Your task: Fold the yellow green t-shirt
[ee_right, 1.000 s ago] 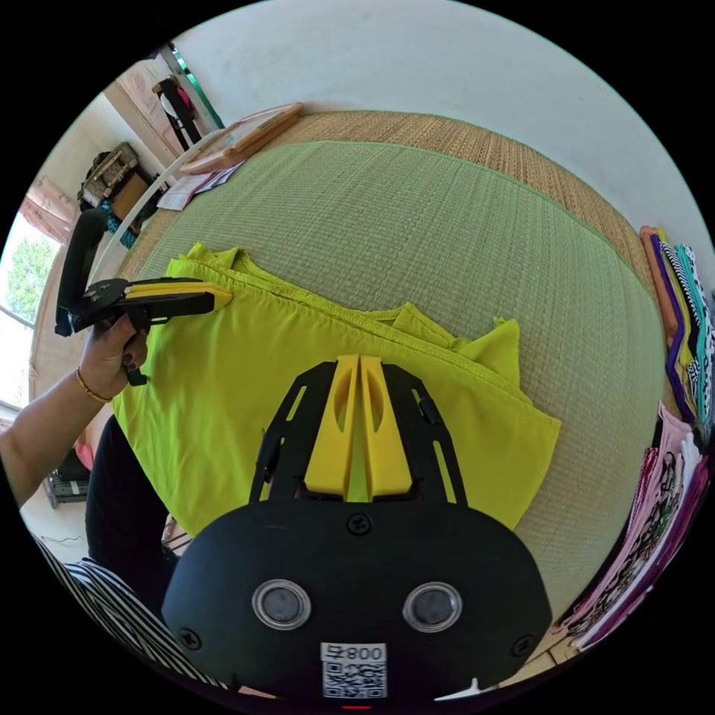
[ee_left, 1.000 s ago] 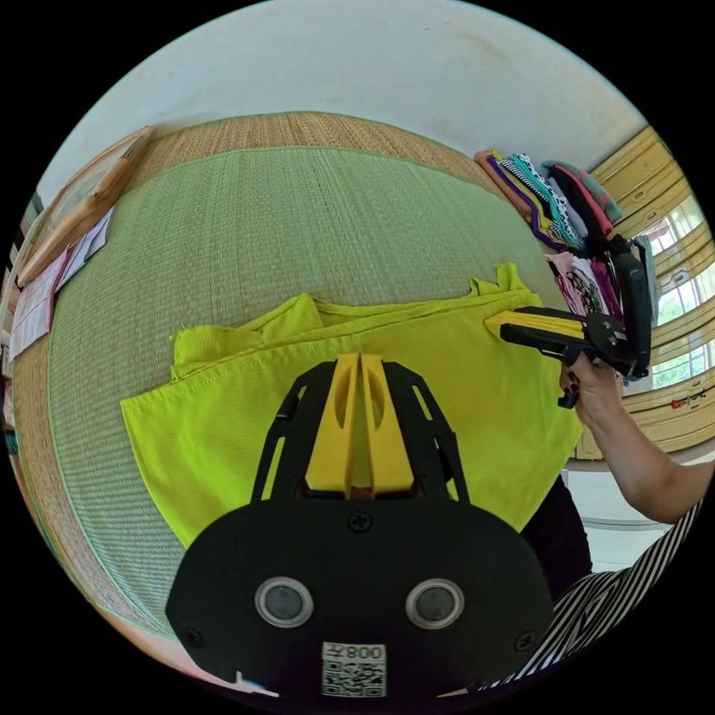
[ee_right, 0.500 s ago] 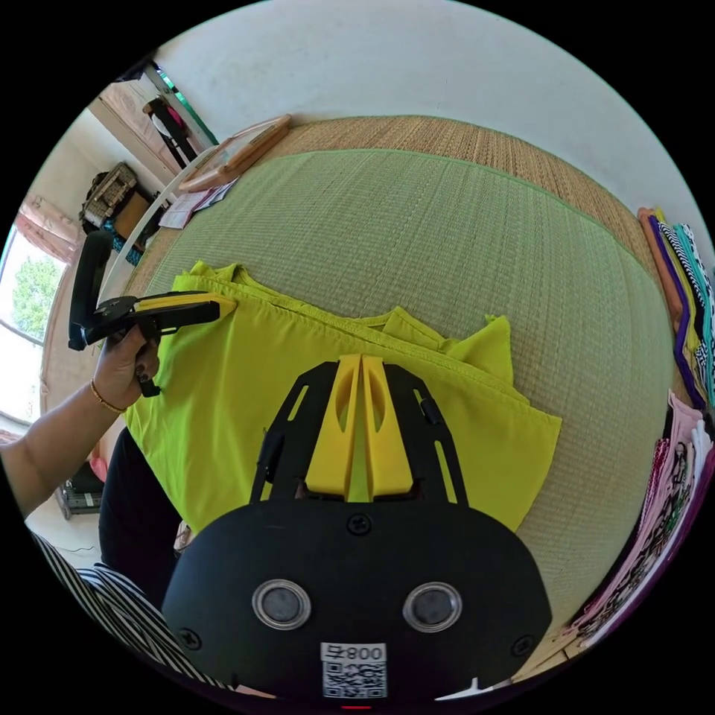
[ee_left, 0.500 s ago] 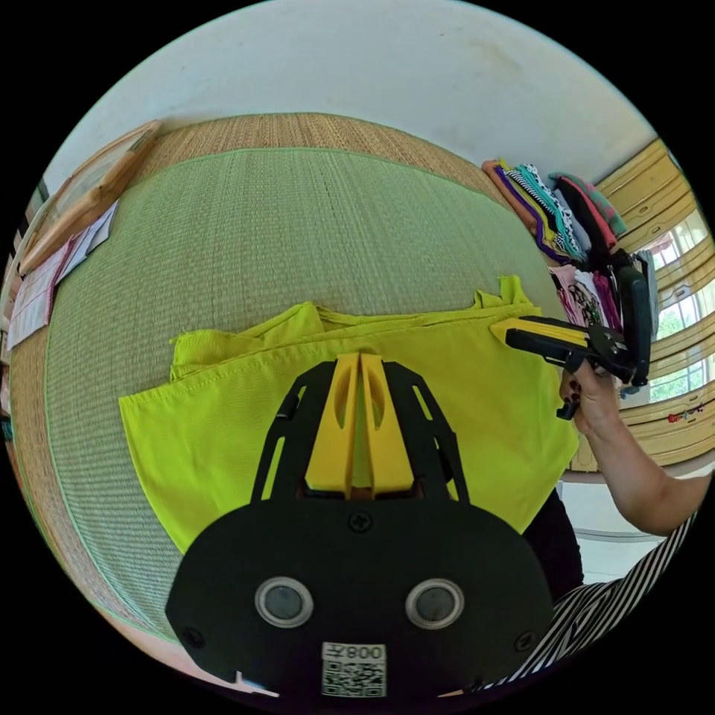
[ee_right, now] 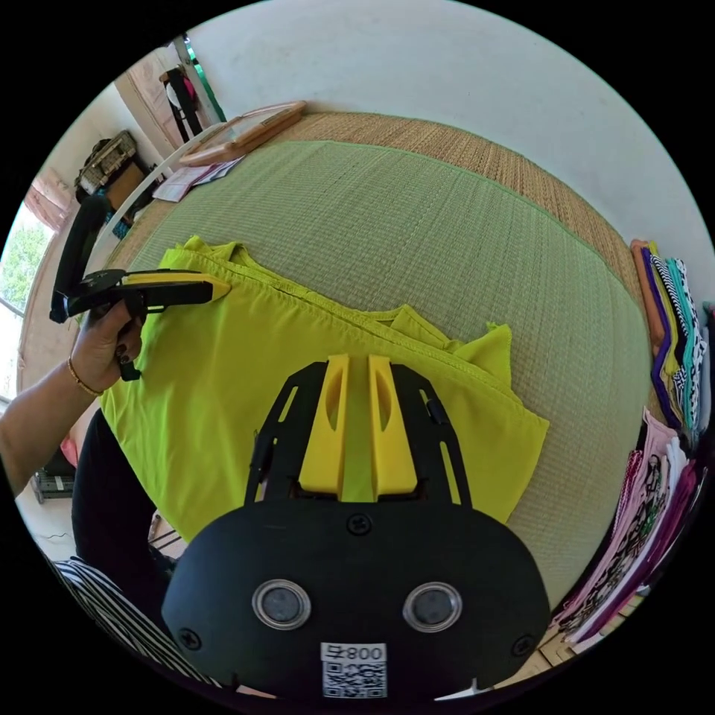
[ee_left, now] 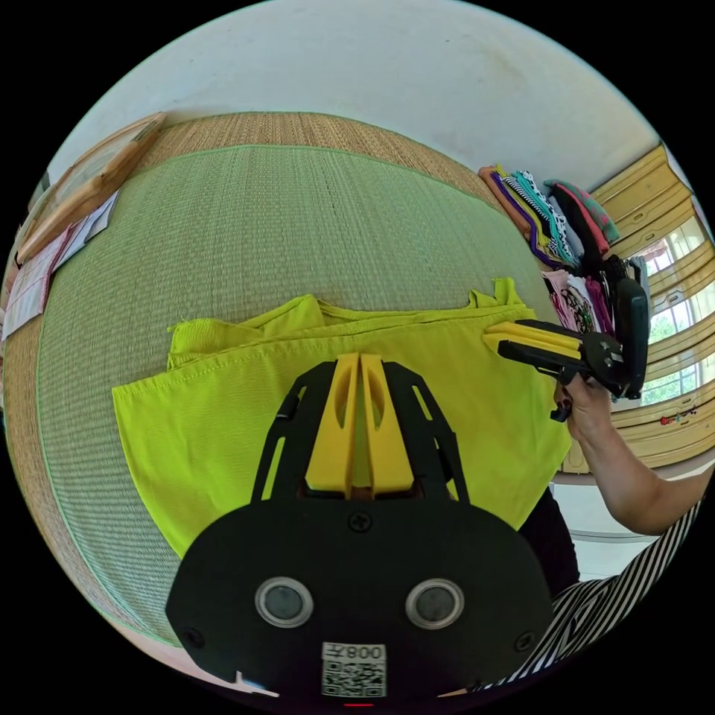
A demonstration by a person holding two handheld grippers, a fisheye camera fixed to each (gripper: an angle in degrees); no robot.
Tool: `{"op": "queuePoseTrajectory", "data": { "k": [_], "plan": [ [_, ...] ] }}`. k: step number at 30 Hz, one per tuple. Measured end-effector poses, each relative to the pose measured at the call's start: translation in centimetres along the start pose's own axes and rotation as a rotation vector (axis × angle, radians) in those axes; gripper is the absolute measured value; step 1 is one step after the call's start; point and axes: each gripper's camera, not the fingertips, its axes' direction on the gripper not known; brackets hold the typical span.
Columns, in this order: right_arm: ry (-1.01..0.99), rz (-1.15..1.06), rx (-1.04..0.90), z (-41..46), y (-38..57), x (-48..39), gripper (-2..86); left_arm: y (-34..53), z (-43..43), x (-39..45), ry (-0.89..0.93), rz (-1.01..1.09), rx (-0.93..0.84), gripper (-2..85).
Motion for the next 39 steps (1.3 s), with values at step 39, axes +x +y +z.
{"op": "queuePoseTrajectory", "data": {
  "k": [39],
  "plan": [
    [-0.107,0.135,0.106,-10.9,5.9,3.7,-0.2,9.6,-7.3,-6.2,0.062,-0.067,0.097,0.3]
  ]
}}
